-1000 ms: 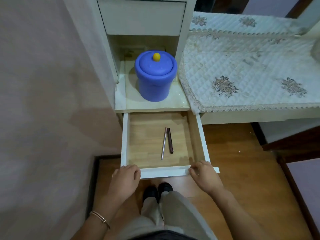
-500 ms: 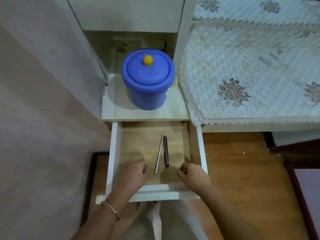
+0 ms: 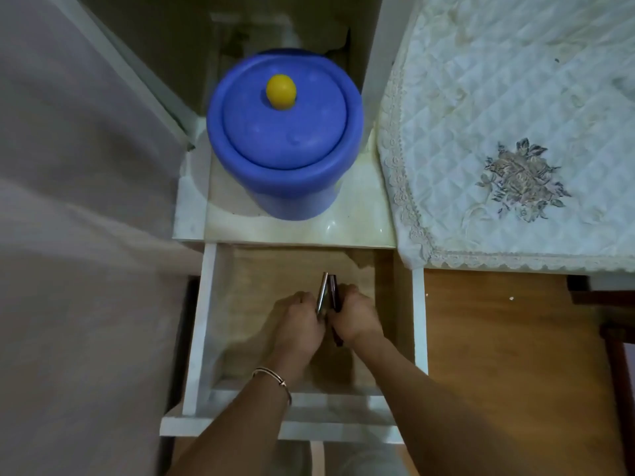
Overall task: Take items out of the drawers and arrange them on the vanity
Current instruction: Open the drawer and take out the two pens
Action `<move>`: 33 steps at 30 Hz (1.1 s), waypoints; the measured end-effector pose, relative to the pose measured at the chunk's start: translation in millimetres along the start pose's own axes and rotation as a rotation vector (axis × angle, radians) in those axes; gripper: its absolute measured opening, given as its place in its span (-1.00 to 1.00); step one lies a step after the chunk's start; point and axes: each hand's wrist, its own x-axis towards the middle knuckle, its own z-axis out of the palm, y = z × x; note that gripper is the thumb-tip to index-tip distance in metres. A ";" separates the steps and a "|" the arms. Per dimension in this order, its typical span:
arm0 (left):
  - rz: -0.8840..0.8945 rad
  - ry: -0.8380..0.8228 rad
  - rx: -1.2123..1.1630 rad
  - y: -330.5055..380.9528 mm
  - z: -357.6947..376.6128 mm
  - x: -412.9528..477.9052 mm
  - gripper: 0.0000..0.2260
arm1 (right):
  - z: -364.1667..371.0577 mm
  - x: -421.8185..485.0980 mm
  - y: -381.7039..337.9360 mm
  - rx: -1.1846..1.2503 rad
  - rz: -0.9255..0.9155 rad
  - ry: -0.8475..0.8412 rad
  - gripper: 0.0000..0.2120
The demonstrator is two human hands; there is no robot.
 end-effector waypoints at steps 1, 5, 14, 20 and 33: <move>0.002 -0.002 -0.015 -2.3 0.6 1.2 -0.79 | -1.5 -0.8 -0.4 0.004 -0.008 0.001 -0.74; -0.010 -0.005 -0.154 -7.4 -7.8 -8.2 -0.82 | -9.2 -13.3 2.8 0.067 -0.022 0.001 -0.76; 0.166 0.044 -0.310 9.2 -66.1 -67.8 -0.88 | -61.9 -83.2 9.4 0.286 -0.085 0.198 -0.88; 0.384 0.168 -0.422 90.0 -110.6 -52.4 -0.85 | -141.3 -94.3 -0.1 0.432 -0.218 0.513 -0.87; 0.280 0.202 -0.440 233.4 -122.3 66.6 -0.80 | -270.4 24.6 -6.2 0.292 -0.124 0.609 -0.80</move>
